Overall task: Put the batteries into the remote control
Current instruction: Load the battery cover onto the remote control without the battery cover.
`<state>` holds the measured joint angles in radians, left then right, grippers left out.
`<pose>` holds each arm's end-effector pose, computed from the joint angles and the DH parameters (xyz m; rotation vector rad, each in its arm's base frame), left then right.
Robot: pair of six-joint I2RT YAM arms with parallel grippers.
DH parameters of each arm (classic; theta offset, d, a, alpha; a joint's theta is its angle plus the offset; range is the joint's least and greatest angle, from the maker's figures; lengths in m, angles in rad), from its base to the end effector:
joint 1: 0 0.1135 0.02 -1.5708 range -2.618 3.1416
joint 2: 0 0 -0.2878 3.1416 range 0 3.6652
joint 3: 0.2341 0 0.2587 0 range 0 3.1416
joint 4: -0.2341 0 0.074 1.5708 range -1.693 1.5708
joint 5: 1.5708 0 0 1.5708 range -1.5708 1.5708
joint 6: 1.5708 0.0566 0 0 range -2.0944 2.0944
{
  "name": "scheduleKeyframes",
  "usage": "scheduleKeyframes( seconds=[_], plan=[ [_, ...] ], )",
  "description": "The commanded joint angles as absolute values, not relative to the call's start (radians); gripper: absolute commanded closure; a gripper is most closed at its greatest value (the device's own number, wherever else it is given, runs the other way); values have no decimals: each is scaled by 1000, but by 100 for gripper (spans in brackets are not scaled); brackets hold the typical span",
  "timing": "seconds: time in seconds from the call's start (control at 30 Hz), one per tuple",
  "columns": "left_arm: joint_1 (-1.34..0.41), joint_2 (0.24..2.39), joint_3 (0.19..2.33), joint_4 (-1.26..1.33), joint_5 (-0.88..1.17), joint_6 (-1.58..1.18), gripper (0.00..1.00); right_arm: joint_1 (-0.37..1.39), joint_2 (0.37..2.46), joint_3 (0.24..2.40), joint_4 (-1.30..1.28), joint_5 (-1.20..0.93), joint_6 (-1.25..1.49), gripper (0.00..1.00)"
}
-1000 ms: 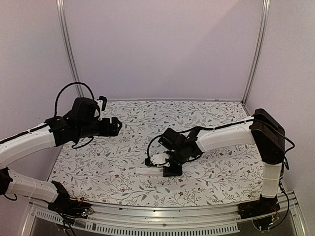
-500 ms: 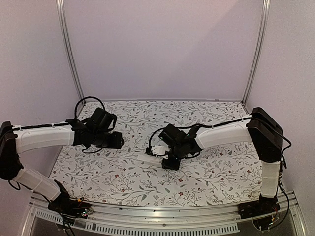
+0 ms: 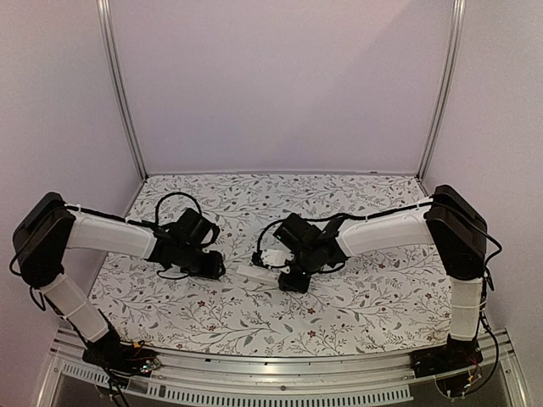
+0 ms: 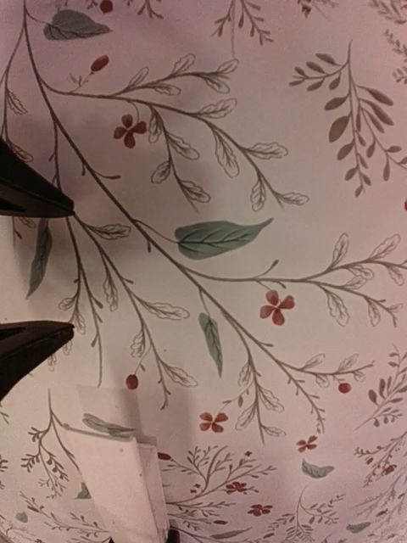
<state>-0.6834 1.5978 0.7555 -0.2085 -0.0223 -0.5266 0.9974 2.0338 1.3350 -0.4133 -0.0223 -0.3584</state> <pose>0.2373 -0.1916 0.1401 0.2017 2.6685 -0.3804 0.2364 0.3683 0.1380 -1.7013 2.1017 0.2269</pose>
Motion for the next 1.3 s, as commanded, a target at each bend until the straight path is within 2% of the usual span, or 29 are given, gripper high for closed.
scheduleKeyframes(
  seconds=[0.0, 0.53, 1.27],
  plan=[
    [-693, 1665, 804, -146, -8, -488, 58, 982, 2092, 1331, -437, -19, -363, 71],
    [-718, 1777, 883, -116, 111, -411, 64, 973, 2103, 1354, -477, -58, -382, 68],
    [-772, 1819, 927, -117, 113, -409, 66, 972, 2101, 1365, -502, -53, -387, 59]
  ],
)
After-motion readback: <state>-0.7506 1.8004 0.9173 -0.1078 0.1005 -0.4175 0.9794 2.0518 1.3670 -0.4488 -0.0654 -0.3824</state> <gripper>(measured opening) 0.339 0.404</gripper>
